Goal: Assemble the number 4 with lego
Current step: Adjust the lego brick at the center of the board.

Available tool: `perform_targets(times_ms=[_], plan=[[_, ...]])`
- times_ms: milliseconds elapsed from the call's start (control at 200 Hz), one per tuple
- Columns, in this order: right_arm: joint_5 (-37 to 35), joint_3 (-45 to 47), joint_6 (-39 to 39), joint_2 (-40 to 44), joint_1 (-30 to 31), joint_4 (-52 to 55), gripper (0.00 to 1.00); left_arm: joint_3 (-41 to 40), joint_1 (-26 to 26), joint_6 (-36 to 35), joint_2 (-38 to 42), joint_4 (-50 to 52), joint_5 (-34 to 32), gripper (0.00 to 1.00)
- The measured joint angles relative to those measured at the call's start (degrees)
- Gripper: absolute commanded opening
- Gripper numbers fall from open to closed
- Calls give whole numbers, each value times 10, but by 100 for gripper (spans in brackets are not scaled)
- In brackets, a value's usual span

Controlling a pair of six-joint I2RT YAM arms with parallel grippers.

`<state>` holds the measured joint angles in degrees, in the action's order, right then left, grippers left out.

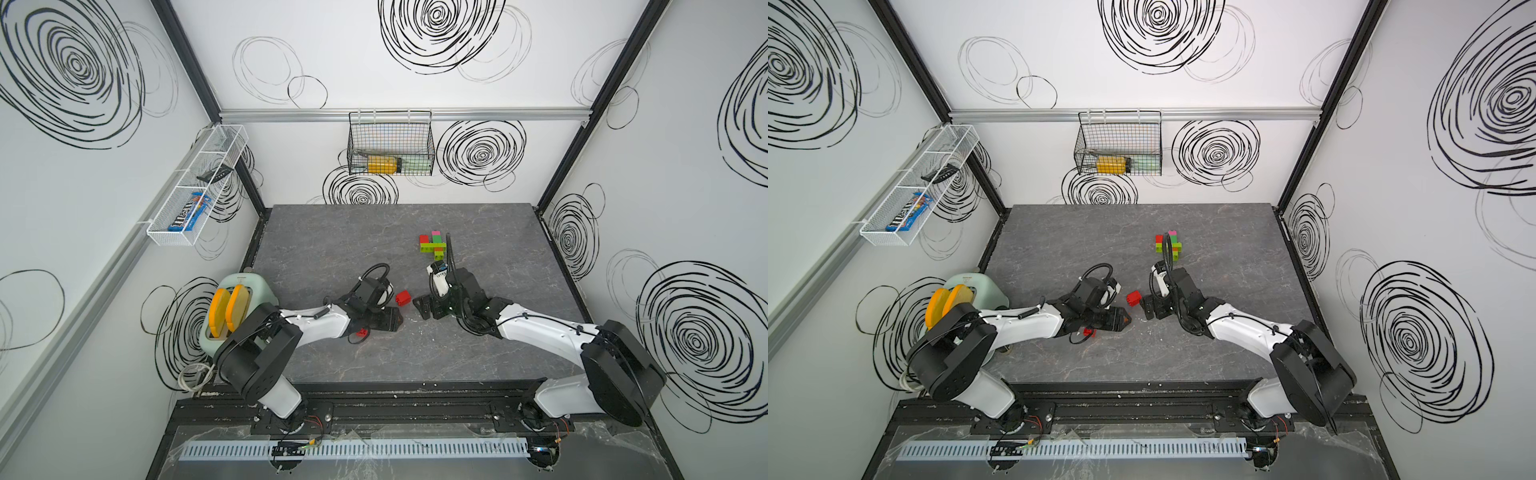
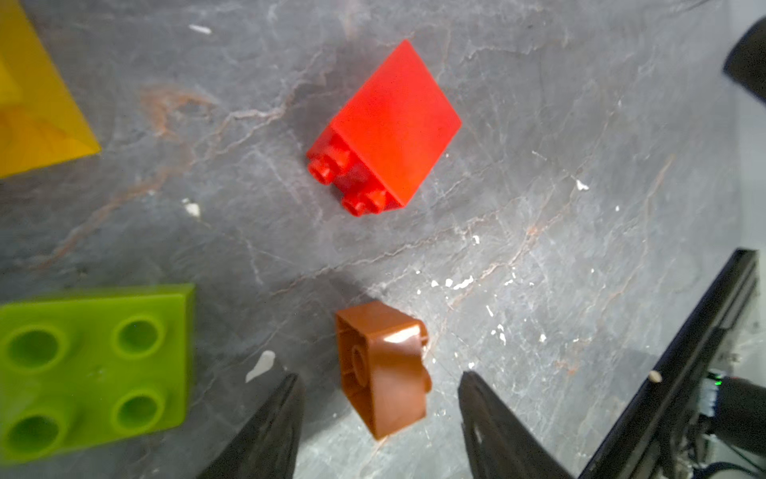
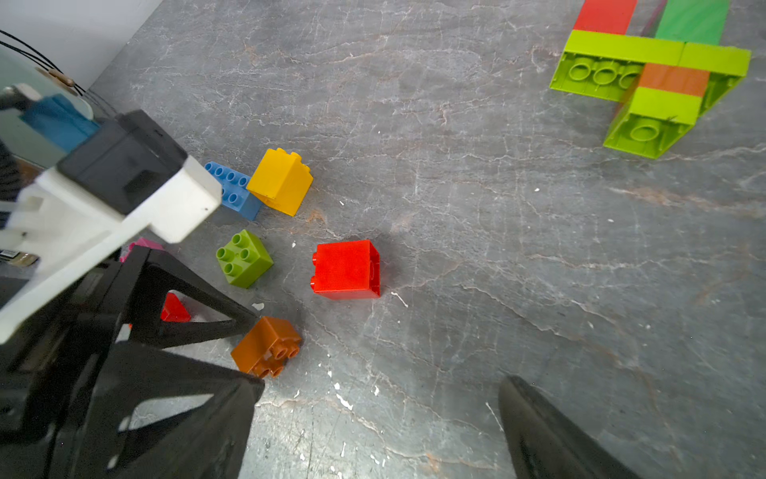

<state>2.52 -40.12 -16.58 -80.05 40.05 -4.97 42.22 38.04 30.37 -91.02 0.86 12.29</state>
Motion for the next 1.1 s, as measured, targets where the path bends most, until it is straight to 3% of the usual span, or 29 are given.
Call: perform_targets(times_ms=[180, 400, 630, 821, 1101], plan=[[-5, 2, 0, 3, 0, 0, 96, 87, 54, -20, -24, 82, -105, 65], [-14, 12, 2, 20, 0, 0, 97, 123, 75, -29, -51, 142, -175, 59], [-19, 19, 4, 29, 0, 0, 97, 137, 89, -34, -66, 173, -211, 56], [-20, 21, 4, 29, 0, 0, 97, 137, 95, -38, -71, 182, -219, 41], [-21, 21, 4, 29, 0, 0, 96, 142, 98, -42, -71, 188, -224, 26]])
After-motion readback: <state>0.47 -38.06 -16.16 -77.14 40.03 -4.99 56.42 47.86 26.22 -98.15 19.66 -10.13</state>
